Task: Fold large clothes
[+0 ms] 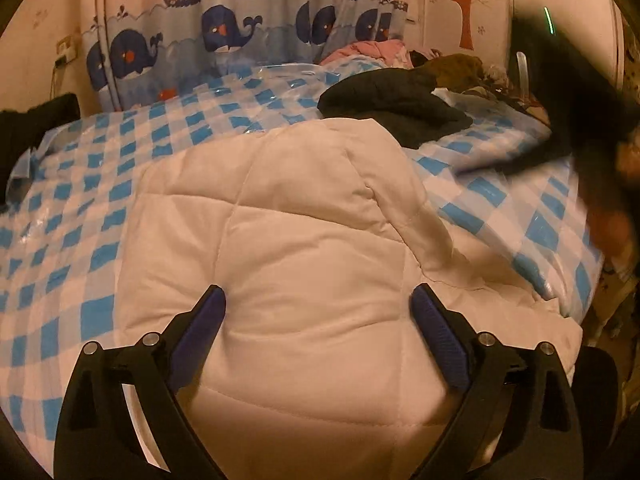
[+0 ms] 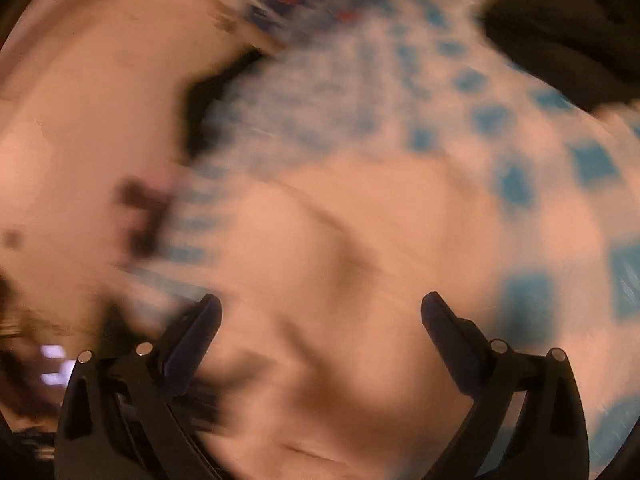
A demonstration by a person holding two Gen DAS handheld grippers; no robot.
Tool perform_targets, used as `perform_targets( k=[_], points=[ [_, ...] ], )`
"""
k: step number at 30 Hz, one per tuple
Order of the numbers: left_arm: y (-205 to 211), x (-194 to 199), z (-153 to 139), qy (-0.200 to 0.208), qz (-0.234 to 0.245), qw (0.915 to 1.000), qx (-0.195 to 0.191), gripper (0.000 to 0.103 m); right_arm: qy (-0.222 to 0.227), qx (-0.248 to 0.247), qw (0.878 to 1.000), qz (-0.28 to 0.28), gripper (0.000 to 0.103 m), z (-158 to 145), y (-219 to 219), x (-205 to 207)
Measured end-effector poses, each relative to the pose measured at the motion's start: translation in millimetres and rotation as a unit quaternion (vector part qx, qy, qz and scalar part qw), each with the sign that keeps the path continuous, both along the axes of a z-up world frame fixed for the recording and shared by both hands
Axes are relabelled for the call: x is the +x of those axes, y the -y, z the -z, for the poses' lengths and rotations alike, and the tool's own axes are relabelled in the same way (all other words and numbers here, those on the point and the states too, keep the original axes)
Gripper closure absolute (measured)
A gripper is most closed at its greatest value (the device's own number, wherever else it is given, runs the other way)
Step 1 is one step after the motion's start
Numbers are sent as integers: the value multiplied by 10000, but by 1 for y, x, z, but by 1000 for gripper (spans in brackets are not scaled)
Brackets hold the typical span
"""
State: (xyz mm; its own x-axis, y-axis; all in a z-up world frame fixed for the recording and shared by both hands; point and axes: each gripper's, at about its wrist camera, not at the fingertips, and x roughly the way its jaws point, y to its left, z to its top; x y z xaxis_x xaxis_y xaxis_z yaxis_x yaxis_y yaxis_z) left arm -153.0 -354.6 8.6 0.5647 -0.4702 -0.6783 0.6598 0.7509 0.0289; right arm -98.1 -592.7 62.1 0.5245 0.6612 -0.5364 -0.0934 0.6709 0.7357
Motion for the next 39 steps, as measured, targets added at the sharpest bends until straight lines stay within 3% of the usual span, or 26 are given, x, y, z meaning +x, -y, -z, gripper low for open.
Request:
perform_targets(
  k=[2,4,5,7,9,14,16,17,18,22,24,25,27,30,32,34,37,39],
  points=[
    [5,-2,0,136,-10,9999,95,14,58,395,9985,-379,7,-14,-25,20],
    [4,-4,-5,141,-51,9999,86,14,-263,277,9980,-498,7,-3,-48,46],
    [5,-2,-5,96,-61,9999,68,14,-486,91,9977,-459,7,13,-56,59],
    [7,9,-2,-46,-124,9999,55,14,-865,-21,9956,-350,21,65,-64,77],
    [12,26,6,-306,-137,9994,15,13,-721,-490,9962,-87,27,96,-67,79],
    [9,31,7,-427,-30,9990,-122,11,-845,-182,9961,152,34,95,-49,74],
    [0,28,5,-412,19,9989,-209,11,-798,87,9961,357,34,75,-33,53],
    [-3,29,5,-414,31,9988,-245,11,-732,13,9966,389,27,62,-29,39],
    [-6,30,5,-432,37,9986,-291,11,-689,-156,9968,374,19,50,-28,28],
    [-3,31,5,-451,37,9986,-285,11,-643,-1253,9900,-85,19,6,-40,-40],
    [-4,31,4,-475,42,9984,-290,11,-862,-2042,9743,-408,19,10,-55,-60],
    [-3,31,3,-508,47,9983,-296,11,-1055,-2585,9585,-583,19,21,-69,-66],
    [0,29,-8,-665,100,9976,-172,11,-1181,-3066,9414,-765,18,46,-88,-78],
    [-3,8,-40,-604,198,9963,-583,11,-1105,-3083,9429,-604,18,47,-84,-86],
    [6,-8,-46,-503,492,9959,-568,11,-1026,-3167,9414,-552,18,46,-85,-92],
    [25,-18,-28,-572,778,9950,-260,11,-982,-3262,9388,-522,18,43,-86,-101],
    [40,-29,9,-159,871,9959,180,8,-965,-3396,9342,-515,17,45,-91,-113],
    [42,-32,19,-17,844,9962,227,8,-1070,-3216,9391,-576,17,48,-86,-115]
  ],
)
